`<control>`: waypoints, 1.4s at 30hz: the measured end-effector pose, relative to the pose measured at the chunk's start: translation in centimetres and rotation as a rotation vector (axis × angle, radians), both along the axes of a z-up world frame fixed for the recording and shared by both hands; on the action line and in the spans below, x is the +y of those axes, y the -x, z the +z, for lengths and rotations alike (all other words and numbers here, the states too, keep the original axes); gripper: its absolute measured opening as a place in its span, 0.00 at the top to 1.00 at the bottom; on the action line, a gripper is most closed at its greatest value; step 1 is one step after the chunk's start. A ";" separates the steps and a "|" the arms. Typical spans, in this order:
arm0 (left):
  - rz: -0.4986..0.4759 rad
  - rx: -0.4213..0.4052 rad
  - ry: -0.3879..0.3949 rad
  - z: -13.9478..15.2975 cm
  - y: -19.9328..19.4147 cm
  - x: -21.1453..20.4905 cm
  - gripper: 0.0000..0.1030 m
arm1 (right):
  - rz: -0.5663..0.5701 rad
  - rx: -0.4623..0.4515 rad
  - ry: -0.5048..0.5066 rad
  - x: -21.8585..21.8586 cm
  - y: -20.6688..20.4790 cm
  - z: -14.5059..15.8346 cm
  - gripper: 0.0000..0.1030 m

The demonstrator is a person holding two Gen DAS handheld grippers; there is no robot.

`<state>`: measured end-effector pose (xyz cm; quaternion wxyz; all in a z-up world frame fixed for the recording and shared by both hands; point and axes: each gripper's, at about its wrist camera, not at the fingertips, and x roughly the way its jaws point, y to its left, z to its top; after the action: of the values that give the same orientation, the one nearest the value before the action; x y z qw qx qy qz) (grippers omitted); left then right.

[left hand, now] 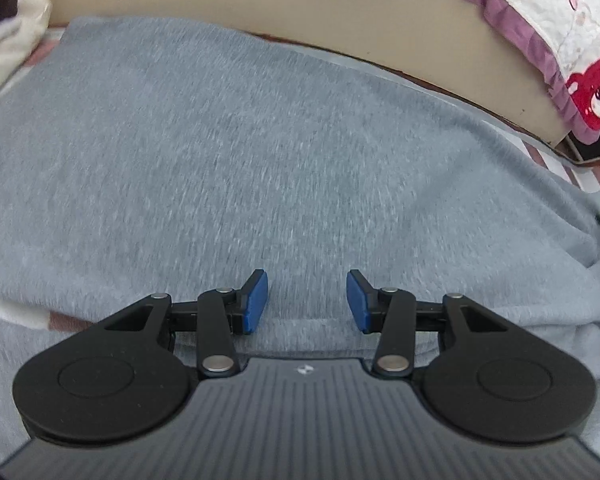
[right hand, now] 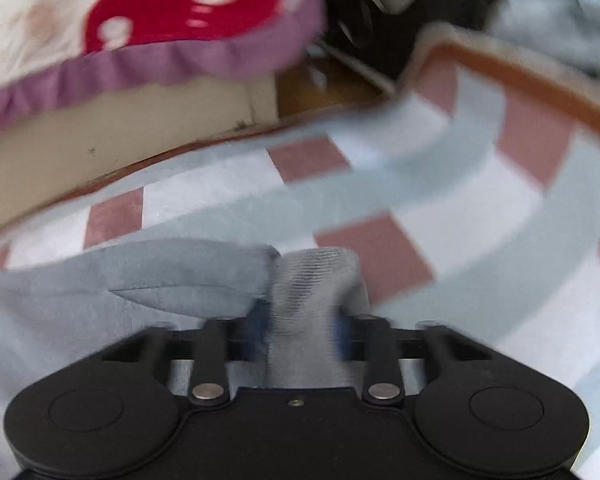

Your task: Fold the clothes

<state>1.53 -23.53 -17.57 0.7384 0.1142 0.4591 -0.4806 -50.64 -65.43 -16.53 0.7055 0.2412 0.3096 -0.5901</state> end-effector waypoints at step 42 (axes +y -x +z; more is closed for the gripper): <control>-0.590 -0.128 -0.163 7.0 11.2 14.3 0.48 | -0.294 -0.522 0.179 23.7 12.7 2.9 0.95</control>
<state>-9.64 -9.22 -10.58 0.5830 0.3312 0.3956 -0.6276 -63.33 -41.71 -13.61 0.6869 0.3635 0.0266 -0.6287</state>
